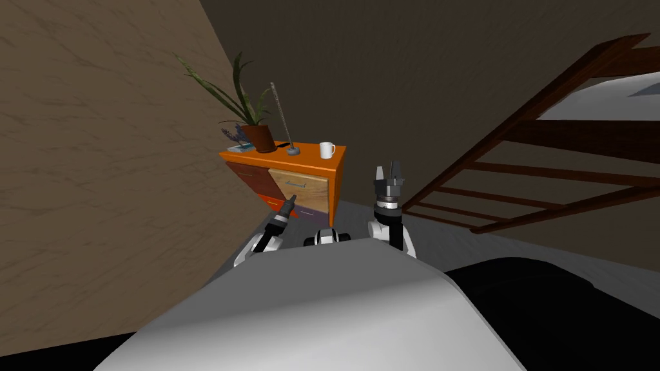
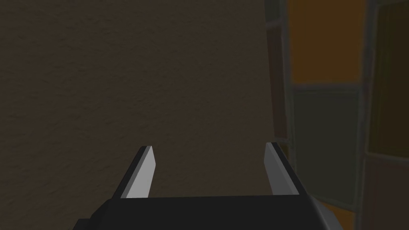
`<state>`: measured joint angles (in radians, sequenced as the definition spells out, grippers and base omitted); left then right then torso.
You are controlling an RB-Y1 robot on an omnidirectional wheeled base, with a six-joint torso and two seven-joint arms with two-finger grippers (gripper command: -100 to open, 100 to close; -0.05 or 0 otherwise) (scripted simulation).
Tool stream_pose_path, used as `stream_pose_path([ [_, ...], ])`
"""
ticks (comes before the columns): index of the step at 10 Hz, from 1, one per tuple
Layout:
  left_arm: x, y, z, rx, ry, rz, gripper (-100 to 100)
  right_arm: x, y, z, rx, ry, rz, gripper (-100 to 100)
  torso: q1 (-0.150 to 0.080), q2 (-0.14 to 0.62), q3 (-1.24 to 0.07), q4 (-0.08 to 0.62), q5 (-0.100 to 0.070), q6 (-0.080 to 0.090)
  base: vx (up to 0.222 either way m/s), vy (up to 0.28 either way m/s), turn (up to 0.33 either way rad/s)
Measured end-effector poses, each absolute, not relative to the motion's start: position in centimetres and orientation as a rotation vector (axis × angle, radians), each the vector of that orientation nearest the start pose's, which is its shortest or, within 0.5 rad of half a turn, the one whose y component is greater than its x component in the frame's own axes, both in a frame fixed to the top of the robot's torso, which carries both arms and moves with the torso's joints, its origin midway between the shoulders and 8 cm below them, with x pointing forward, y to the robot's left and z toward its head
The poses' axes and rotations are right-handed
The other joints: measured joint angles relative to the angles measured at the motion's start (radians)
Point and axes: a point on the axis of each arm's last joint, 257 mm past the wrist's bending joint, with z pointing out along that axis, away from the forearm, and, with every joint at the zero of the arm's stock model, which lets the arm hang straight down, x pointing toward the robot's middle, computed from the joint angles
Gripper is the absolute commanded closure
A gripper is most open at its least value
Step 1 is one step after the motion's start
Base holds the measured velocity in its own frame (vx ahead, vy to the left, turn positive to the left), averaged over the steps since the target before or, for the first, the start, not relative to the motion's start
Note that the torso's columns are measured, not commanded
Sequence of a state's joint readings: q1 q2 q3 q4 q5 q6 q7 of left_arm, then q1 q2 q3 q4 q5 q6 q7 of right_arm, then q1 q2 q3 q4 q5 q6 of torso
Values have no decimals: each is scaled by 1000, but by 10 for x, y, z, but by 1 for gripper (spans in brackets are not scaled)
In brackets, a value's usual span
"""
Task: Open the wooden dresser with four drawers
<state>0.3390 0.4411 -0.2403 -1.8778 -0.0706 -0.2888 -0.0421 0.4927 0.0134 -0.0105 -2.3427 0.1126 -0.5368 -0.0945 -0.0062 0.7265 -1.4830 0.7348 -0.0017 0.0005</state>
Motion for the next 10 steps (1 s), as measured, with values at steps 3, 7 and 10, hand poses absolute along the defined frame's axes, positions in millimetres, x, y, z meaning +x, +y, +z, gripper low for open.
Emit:
stream_pose_path([
  [3, 425, 198, -193, -573, 1445, -1169, -100, 326, -264, 60, 544, 575, 1333, 0, 5, 9, 6, 3, 1, 0, 133, -62, -32],
  [7, 411, 162, -191, -541, 1470, -1203, -100, 326, -264, 60, 543, 575, 1333, 0, 8, 10, 6, 3, 2, 0, 118, 25, 183],
  [10, 395, 130, -183, -504, 1490, -1241, -100, 326, -264, 60, 543, 575, 1333, 0, 5, 12, 7, 3, 2, 0, 79, 25, 91],
])
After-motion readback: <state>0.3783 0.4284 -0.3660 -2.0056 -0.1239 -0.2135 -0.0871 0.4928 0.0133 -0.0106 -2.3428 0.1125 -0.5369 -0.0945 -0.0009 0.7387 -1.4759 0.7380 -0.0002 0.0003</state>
